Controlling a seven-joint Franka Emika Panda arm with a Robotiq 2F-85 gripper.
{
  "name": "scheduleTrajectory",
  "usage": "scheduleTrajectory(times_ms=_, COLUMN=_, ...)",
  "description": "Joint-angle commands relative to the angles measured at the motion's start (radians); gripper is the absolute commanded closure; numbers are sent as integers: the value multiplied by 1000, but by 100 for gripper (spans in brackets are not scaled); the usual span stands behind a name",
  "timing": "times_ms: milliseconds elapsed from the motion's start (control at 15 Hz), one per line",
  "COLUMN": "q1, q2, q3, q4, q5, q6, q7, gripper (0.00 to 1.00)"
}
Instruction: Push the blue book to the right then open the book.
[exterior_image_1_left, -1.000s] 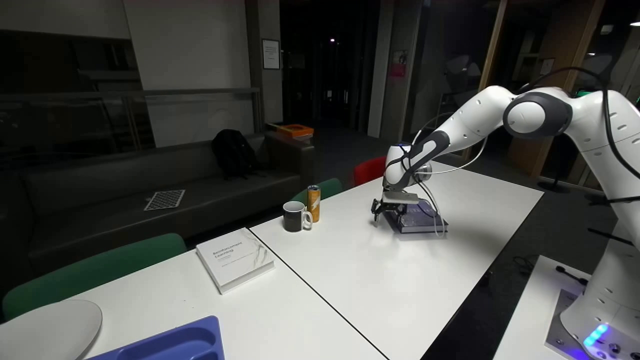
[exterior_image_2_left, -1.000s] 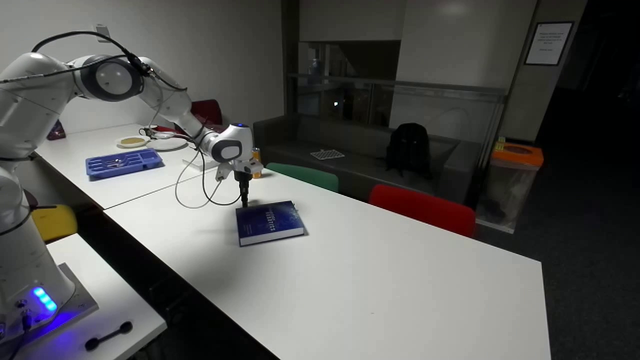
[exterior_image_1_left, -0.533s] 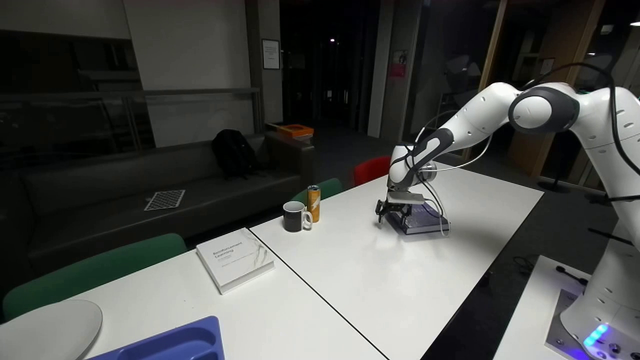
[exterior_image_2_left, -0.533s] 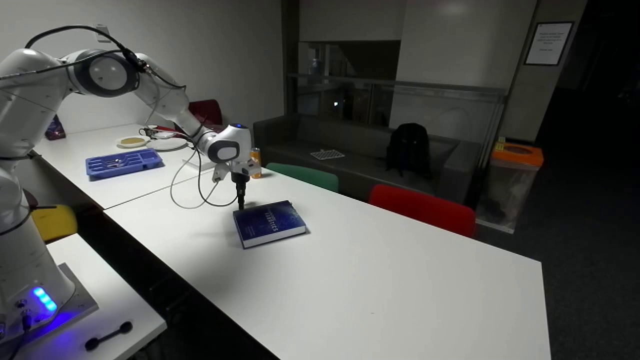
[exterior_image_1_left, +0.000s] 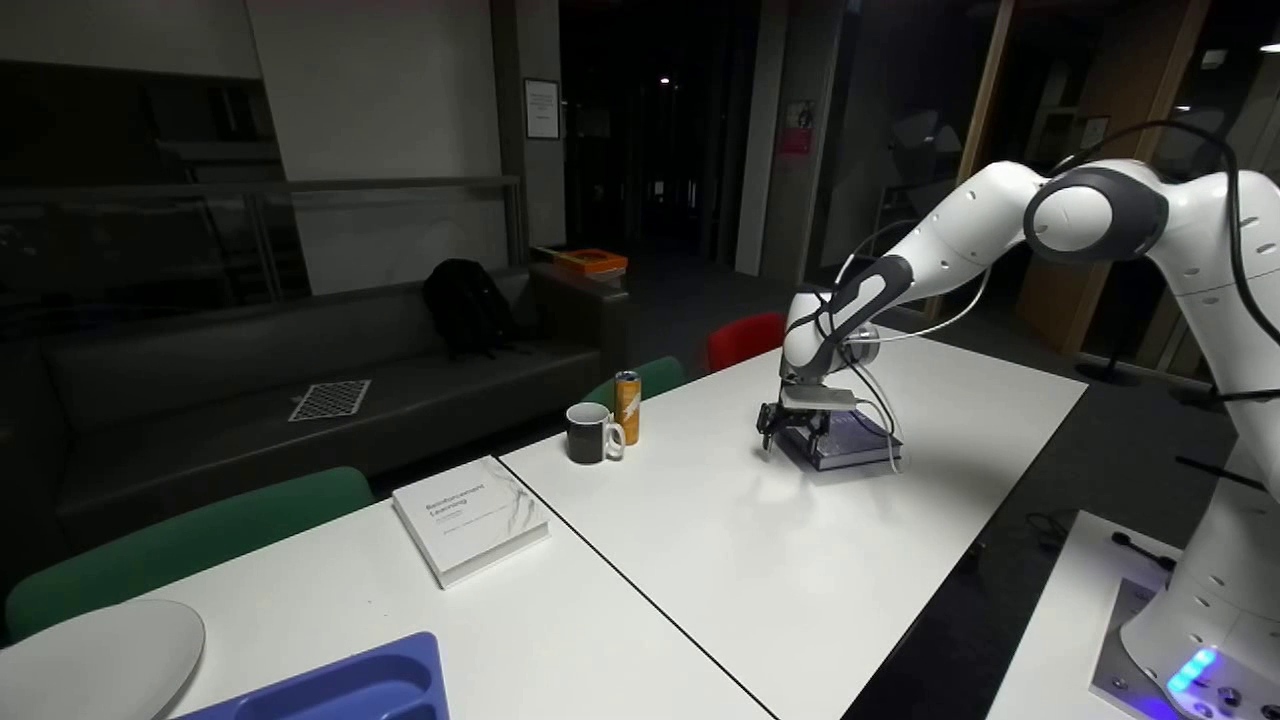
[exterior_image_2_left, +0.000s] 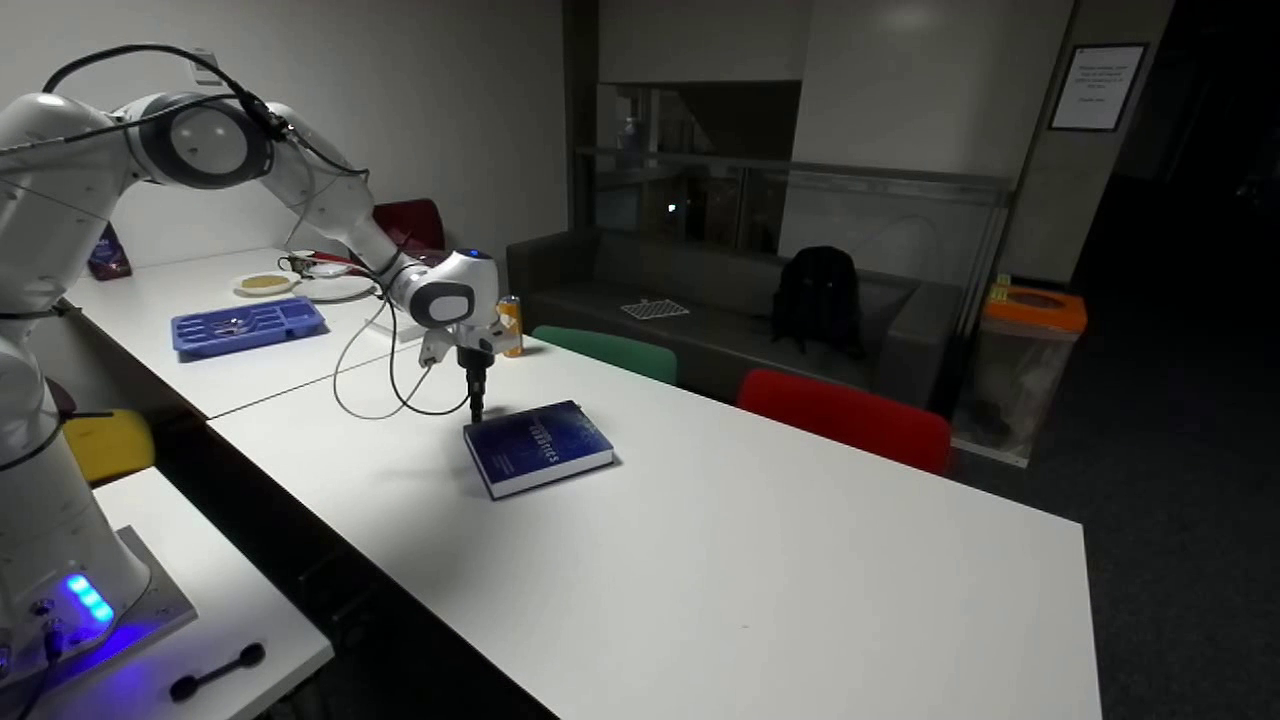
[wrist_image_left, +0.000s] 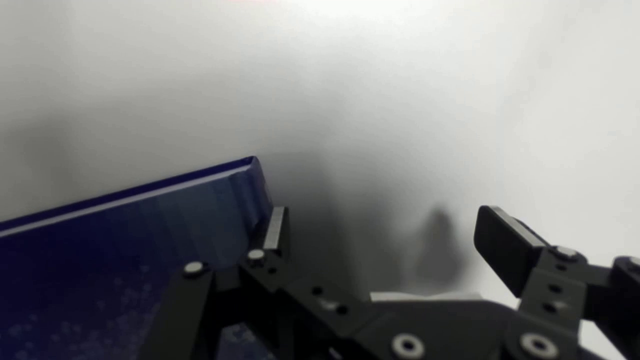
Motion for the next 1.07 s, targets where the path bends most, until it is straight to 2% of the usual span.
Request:
scheduleTrajectory(times_ms=0, q1=-27, q2=-66, q3=13, q4=-69, q5=20, q6=-17, q7=-58, gripper=0)
scheduleTrajectory(times_ms=1000, q1=-64, q2=-121, q3=22, q4=-161, q5=34, q6=-10, q7=-147, gripper=0)
